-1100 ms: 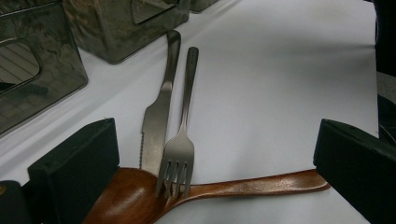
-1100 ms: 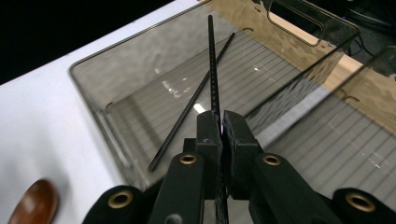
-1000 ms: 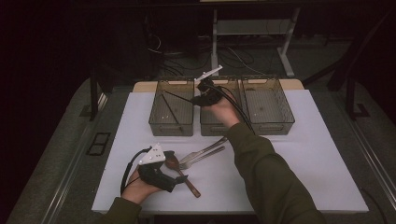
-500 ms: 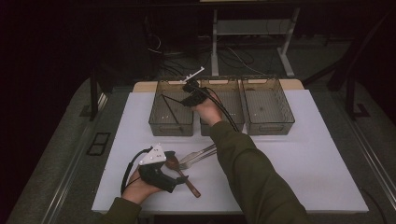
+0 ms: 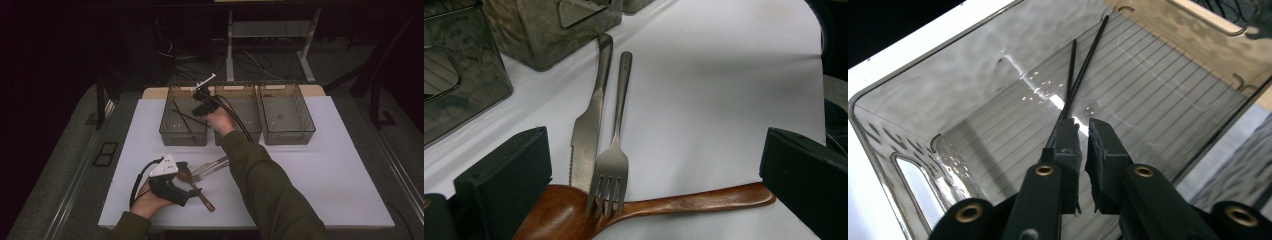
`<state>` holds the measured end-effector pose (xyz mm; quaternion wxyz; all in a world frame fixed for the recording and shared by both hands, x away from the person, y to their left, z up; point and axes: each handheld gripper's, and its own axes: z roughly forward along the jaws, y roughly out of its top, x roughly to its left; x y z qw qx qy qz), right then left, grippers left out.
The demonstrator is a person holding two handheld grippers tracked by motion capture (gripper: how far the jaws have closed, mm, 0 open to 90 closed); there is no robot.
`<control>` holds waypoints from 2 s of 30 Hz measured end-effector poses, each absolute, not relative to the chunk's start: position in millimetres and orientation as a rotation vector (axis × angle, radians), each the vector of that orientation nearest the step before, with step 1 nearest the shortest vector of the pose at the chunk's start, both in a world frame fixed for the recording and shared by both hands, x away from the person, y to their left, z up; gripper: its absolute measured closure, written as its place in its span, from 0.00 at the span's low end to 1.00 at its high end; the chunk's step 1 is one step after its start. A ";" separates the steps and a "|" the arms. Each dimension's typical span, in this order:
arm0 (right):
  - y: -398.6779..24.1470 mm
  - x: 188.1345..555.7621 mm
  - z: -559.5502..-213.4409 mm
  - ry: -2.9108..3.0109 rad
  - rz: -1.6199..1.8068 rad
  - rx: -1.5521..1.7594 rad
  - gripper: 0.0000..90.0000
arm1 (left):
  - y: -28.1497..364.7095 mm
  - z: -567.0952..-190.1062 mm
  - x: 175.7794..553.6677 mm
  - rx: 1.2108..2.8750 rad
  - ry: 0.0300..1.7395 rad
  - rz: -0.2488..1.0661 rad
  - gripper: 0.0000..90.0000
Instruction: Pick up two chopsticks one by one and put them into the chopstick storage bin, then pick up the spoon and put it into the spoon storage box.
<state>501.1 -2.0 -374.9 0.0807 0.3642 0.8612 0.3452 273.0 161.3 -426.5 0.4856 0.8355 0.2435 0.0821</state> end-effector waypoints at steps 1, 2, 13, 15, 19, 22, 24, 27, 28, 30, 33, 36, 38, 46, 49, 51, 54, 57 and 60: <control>-2.9 501.0 -373.7 2.572 1.038 1.092 0.88 | 161.4 -426.5 273.1 2.035 0.592 0.201 0.00; -4.0 501.0 -372.5 2.568 1.046 1.086 0.86 | 161.4 -426.5 273.1 2.034 0.593 0.200 0.00; -28.0 489.8 -363.2 2.594 1.174 1.034 0.58 | 163.7 -427.9 273.9 2.038 0.602 0.207 0.00; -34.7 484.8 -361.3 2.591 1.191 1.014 0.53 | 164.4 -428.1 274.5 2.033 0.606 0.209 0.00; -50.5 473.0 -356.4 2.627 1.259 0.943 0.49 | 165.2 -428.5 275.3 2.036 0.606 0.214 0.00; -62.7 464.5 -353.7 2.620 1.290 0.916 0.47 | 164.6 -428.7 275.2 2.032 0.615 0.211 0.00; -73.1 457.9 -352.4 2.623 1.333 0.905 0.44 | 164.8 -428.6 275.1 2.037 0.618 0.214 0.00; -84.3 448.5 -350.9 2.628 1.361 0.867 0.42 | 165.0 -428.4 275.2 2.040 0.621 0.214 0.00; -87.6 445.5 -350.3 2.629 1.363 0.854 0.42 | 164.8 -428.6 275.6 2.037 0.620 0.217 0.00; -94.0 440.1 -349.2 2.627 1.363 0.839 0.40 | 164.8 -428.5 275.7 2.038 0.623 0.218 0.00; -103.8 432.4 -347.2 2.608 1.369 0.815 0.38 | 165.0 -428.5 275.5 2.040 0.627 0.215 0.00; -114.0 425.9 -346.1 2.589 1.387 0.802 0.36 | 164.7 -428.4 275.5 2.037 0.626 0.218 0.00; -120.7 421.9 -345.8 2.581 1.391 0.798 0.35 | 164.5 -428.8 275.8 2.031 0.628 0.220 0.00; -150.3 402.7 -349.1 2.553 1.419 0.768 0.32 | 165.3 -428.9 277.6 2.033 0.629 0.218 0.00; -163.5 394.7 -351.4 2.539 1.432 0.781 0.31 | 165.8 -428.7 277.2 2.033 0.630 0.220 0.00; -173.0 389.3 -352.8 2.530 1.454 0.787 0.30 | 166.0 -428.6 276.9 2.034 0.633 0.221 0.00; -187.1 380.2 -355.7 2.523 1.498 0.785 0.29 | 165.5 -428.4 276.4 2.036 0.637 0.226 0.00; -201.2 370.3 -360.0 2.502 1.514 0.788 0.26 | 164.9 -429.0 276.9 2.035 0.638 0.228 0.00; -215.8 361.1 -365.0 2.474 1.565 0.823 0.23 | 165.4 -428.4 276.7 2.038 0.641 0.228 0.00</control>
